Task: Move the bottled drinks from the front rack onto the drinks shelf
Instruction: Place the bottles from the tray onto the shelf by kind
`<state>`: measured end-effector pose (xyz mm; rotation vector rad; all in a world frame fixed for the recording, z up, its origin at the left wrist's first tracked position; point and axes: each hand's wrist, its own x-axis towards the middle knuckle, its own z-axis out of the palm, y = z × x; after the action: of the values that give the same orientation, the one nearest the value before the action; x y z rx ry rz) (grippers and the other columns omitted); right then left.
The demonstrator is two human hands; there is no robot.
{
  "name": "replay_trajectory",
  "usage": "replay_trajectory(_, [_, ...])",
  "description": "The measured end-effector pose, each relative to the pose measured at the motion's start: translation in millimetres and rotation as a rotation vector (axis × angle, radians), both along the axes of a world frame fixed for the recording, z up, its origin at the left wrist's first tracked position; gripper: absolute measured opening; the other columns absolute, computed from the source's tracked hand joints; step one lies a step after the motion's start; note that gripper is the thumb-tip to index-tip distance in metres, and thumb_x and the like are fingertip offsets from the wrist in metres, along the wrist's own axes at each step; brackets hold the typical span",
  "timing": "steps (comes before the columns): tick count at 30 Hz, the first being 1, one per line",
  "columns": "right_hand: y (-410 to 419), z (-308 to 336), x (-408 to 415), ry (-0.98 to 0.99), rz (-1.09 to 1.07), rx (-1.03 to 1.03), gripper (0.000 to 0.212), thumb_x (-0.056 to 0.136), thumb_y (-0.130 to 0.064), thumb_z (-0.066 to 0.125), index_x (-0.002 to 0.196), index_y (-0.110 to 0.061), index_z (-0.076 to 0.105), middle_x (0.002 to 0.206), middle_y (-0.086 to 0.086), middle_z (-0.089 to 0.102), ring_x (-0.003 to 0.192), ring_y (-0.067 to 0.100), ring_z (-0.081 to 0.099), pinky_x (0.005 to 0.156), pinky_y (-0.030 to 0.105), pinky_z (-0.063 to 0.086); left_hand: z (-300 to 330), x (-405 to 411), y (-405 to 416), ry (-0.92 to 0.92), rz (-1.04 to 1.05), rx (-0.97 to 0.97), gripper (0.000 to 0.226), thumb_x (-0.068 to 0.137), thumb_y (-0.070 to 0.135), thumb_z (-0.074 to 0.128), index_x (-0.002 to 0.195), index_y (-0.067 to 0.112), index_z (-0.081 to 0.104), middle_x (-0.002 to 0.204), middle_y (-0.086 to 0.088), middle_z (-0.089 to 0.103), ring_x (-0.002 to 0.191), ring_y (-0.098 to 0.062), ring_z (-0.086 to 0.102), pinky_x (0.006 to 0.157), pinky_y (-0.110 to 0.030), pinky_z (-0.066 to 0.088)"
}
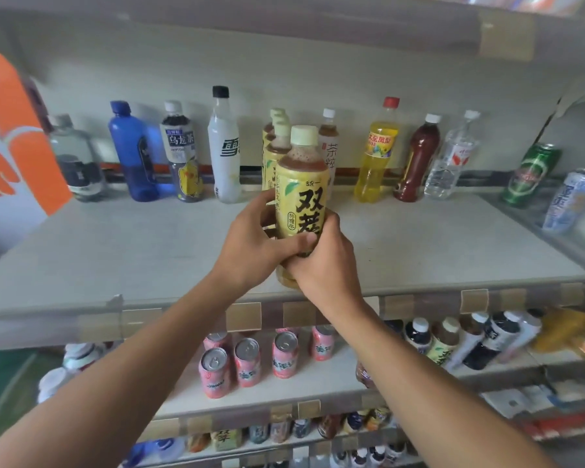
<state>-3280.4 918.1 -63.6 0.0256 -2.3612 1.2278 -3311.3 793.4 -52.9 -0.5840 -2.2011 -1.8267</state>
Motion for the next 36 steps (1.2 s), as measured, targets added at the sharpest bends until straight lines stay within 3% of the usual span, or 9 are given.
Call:
replay_trajectory(5, [-6.5, -0.6, -27.0, -0.002, -0.021, -0.010, 0.056, 0.075, -0.037, 0.078, 0.117, -0.018, 0.046, 0.109, 0.001, 0.065, 0.095, 0.024, 0.064, 0.071, 0.034, 0.052, 2.7, -24.7, -11.7, -0.039, 0.050, -0.164, 0.080, 0.068, 0.050, 0.075, 0.138, 0.024, 0.045, 0.119, 0.013, 0.065, 0.111, 0.001, 0.059, 0.092, -0.023, 0.048])
replay_trajectory(8, [-9.6, -9.3, -40.3, 0.004, -0.069, -0.020, 0.063, 0.074, -0.047, 0.080, 0.117, -0.017, 0.045, 0.113, 0.001, 0.065, 0.098, 0.024, 0.064, 0.072, 0.033, 0.053, -7.0, -32.8, -25.3, -0.008, 0.172, -0.237, 0.050, 0.084, 0.036, 0.064, 0.129, 0.018, 0.052, 0.115, 0.009, 0.064, 0.105, -0.005, 0.061, 0.092, -0.032, 0.052])
replay_trajectory(11, [-11.5, -15.9, -53.4, 0.007, -0.087, -0.047, 0.066, 0.071, -0.047, 0.083, 0.115, -0.016, 0.044, 0.115, 0.003, 0.064, 0.101, 0.025, 0.064, 0.076, 0.035, 0.054, -19.3, -39.6, -35.9, 0.048, 0.349, -0.447, 0.027, 0.090, 0.021, 0.059, 0.116, 0.015, 0.061, 0.106, 0.003, 0.066, 0.099, -0.016, 0.064, 0.086, -0.035, 0.053])
replay_trajectory(20, [-19.9, -25.8, -74.9, 0.004, -0.041, -0.038, 0.074, 0.074, -0.040, 0.084, 0.125, -0.013, 0.039, 0.124, 0.004, 0.056, 0.108, 0.024, 0.058, 0.075, 0.025, 0.040, -30.8, -54.7, -42.8, 0.048, 0.490, -0.930, 0.034, 0.096, 0.037, 0.047, 0.124, 0.019, 0.054, 0.120, -0.001, 0.064, 0.106, -0.024, 0.060, 0.077, -0.035, 0.051])
replay_trajectory(36, [-25.6, -28.6, -89.4, -0.013, -0.048, 0.054, 0.081, 0.076, -0.040, 0.082, 0.132, -0.006, 0.033, 0.131, 0.012, 0.050, 0.114, 0.032, 0.054, 0.076, 0.029, 0.038, -30.6, -52.6, -44.0, 0.089, 0.465, -0.953, 0.033, 0.097, 0.039, 0.047, 0.122, 0.020, 0.055, 0.119, 0.000, 0.065, 0.103, -0.023, 0.062, 0.079, -0.038, 0.056])
